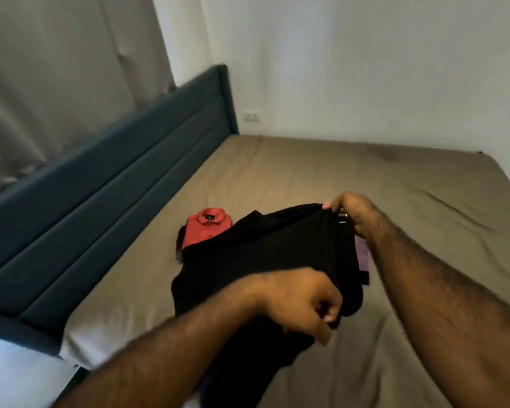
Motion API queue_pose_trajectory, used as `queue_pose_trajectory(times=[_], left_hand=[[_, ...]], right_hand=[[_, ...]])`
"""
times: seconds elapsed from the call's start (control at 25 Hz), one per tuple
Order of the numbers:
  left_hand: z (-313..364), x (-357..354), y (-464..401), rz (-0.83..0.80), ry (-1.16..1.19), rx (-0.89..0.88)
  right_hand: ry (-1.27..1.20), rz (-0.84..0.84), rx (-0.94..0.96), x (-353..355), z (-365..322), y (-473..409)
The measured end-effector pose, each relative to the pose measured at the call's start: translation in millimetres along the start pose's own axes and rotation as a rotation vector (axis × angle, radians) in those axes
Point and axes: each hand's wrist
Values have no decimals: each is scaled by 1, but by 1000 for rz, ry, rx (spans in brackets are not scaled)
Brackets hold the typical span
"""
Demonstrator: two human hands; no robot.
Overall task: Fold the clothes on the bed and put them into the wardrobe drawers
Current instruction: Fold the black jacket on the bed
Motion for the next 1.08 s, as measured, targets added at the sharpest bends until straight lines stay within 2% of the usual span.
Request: queue_pose_trajectory(times=[0.08, 0.16, 0.24, 0.36, 0.4, 0.44, 0.48, 0.56, 0.64, 0.8, 0.96, 1.08], left_hand=[[-5, -73, -70, -160, -27, 10], [4, -158, -141, -351, 15, -36], [6, -214, -170, -492, 69, -18], [-7, -268, -212, -695, 175, -226], [-16, -272, -216, -681, 173, -93], [-28, -272, -220, -623, 71, 89], [-45, -275, -224, -512, 3, 206], [-85, -281, -227, -370, -51, 354], [-130, -291, -239, -353, -45, 486], [-187, -314, -240, -446, -85, 542], [-248, -375, -194, -549, -188, 468], [-289, -423, -138, -637, -395, 375]], right_hand=[[92, 66, -89, 45, 57, -18], [211, 213, -190, 105, 126, -42], [404, 260, -262, 146, 190, -52], [518, 323, -382, 210, 271, -56], [520, 325, -389, 220, 289, -53], [525, 311, -403, 230, 311, -47], [529, 293, -408, 233, 326, -41], [518, 237, -403, 231, 354, -32], [531, 178, -436, 220, 393, -28], [526, 71, -453, 193, 452, -16], [772, -156, -491, 167, 519, 6], [903, -222, -559, 157, 560, 42]])
Point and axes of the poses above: each hand's wrist, its own y-axis away from the middle knuckle, its own x-axis out of the back of the hand, z = x × y, and after that the axes turned 13 degrees about -y, right-handed
